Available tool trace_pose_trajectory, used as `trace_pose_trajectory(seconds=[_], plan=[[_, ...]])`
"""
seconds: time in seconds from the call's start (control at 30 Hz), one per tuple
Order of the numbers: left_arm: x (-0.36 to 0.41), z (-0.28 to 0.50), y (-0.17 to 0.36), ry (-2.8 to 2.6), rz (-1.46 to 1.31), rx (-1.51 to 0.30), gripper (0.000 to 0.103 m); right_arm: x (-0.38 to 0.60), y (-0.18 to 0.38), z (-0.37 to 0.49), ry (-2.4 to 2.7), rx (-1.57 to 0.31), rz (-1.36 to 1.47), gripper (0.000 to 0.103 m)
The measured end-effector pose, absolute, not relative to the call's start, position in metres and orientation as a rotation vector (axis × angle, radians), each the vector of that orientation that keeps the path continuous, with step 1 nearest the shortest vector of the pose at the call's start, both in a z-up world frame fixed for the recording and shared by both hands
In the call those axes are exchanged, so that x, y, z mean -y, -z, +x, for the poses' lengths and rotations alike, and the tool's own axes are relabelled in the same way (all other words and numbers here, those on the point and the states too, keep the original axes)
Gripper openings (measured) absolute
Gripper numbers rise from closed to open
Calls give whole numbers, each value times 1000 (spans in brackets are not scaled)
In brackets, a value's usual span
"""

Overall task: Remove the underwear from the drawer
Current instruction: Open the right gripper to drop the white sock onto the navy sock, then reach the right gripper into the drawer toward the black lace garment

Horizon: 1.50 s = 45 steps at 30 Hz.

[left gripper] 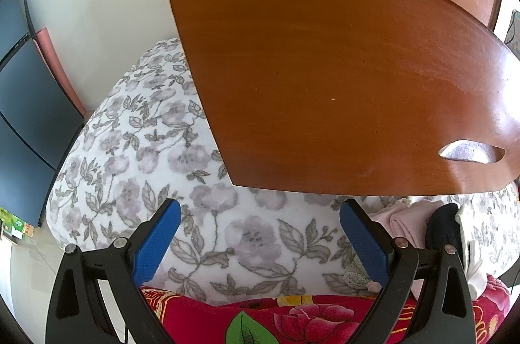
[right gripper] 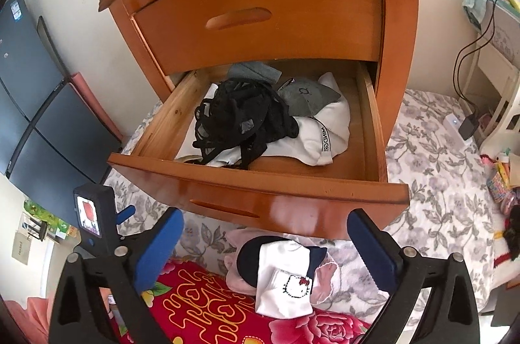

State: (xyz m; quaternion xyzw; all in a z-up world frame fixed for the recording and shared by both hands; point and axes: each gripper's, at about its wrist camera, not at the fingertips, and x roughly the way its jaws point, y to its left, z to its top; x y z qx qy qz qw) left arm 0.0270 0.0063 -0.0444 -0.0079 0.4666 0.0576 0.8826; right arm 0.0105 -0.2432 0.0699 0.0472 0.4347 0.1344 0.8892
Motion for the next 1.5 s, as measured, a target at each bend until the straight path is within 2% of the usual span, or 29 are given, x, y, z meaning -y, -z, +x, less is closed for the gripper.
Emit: trace_pose_trajectory(seconds=[0.9, 1.5], plan=[[-8, 26, 42, -93, -43, -954, 98, 190, -107, 95, -298, -843, -56, 103], [-11, 27, 43, -79, -62, -950, 98, 151, -34, 165, -274, -1091, -169, 103]])
